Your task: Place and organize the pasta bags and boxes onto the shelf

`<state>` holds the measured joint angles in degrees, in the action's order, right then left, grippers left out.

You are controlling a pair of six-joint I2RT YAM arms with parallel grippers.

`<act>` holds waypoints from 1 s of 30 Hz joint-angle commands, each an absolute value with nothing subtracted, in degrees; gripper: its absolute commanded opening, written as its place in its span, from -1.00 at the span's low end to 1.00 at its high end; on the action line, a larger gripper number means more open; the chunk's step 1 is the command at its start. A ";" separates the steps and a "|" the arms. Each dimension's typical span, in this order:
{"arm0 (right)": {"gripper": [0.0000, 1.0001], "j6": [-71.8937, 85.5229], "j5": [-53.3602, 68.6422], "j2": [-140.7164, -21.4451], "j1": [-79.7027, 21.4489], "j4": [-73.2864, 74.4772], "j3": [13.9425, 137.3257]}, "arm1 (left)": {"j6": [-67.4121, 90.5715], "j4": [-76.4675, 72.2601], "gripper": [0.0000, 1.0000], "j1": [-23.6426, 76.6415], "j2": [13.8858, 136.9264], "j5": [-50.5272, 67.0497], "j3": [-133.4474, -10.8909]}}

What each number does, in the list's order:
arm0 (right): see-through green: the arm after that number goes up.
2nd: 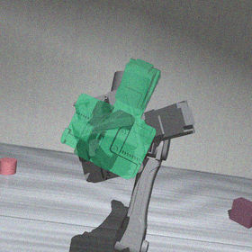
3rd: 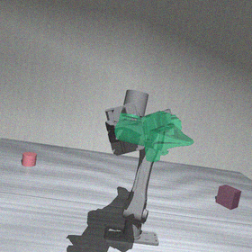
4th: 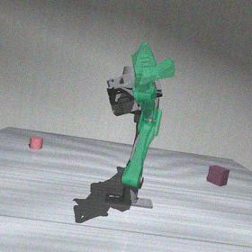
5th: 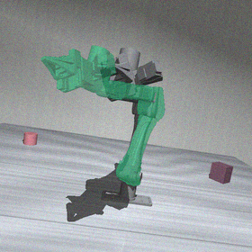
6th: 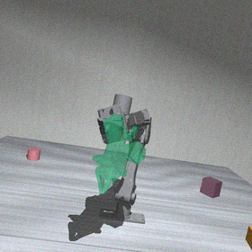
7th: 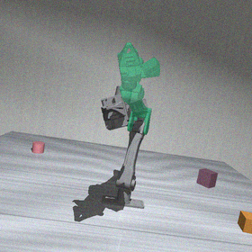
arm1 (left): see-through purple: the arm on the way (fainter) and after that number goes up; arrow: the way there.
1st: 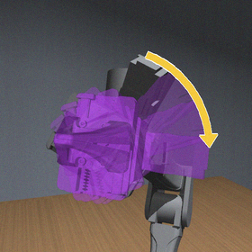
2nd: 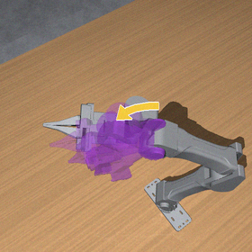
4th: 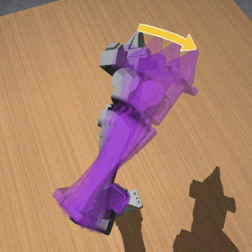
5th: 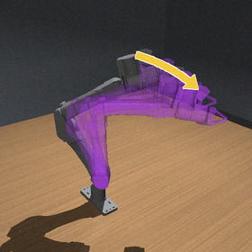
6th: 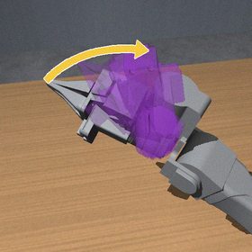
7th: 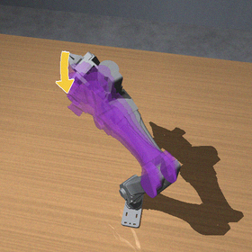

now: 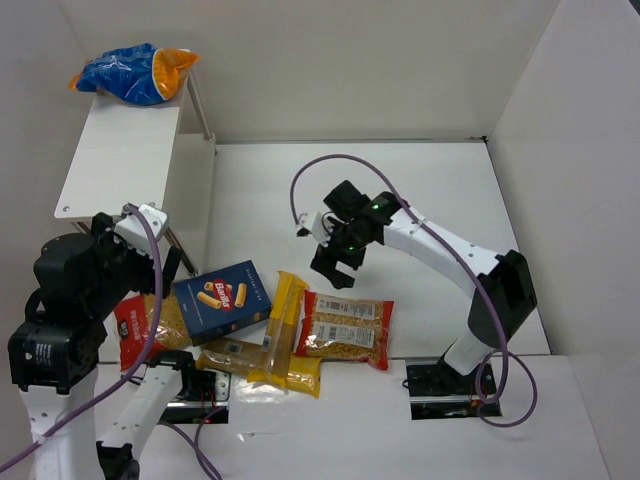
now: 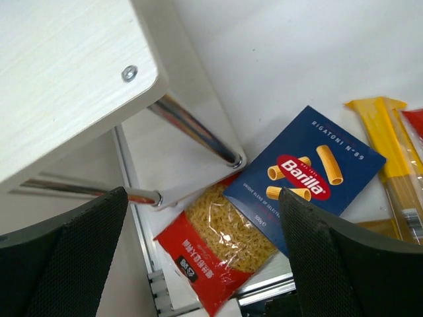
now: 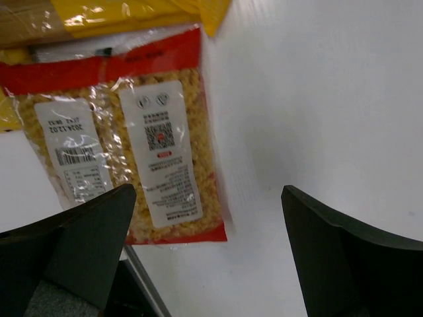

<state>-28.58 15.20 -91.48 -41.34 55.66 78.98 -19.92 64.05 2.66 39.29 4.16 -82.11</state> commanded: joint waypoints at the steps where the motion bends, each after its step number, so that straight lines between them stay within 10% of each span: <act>1: 0.99 -31.72 17.13 -93.42 -45.08 52.47 84.54 | -14.77 63.36 1.00 0.36 40.34 1.05 -81.13; 30: 0.99 -51.59 17.67 -105.99 -68.29 47.21 86.06 | -13.53 70.93 1.00 -5.54 53.26 4.13 -94.66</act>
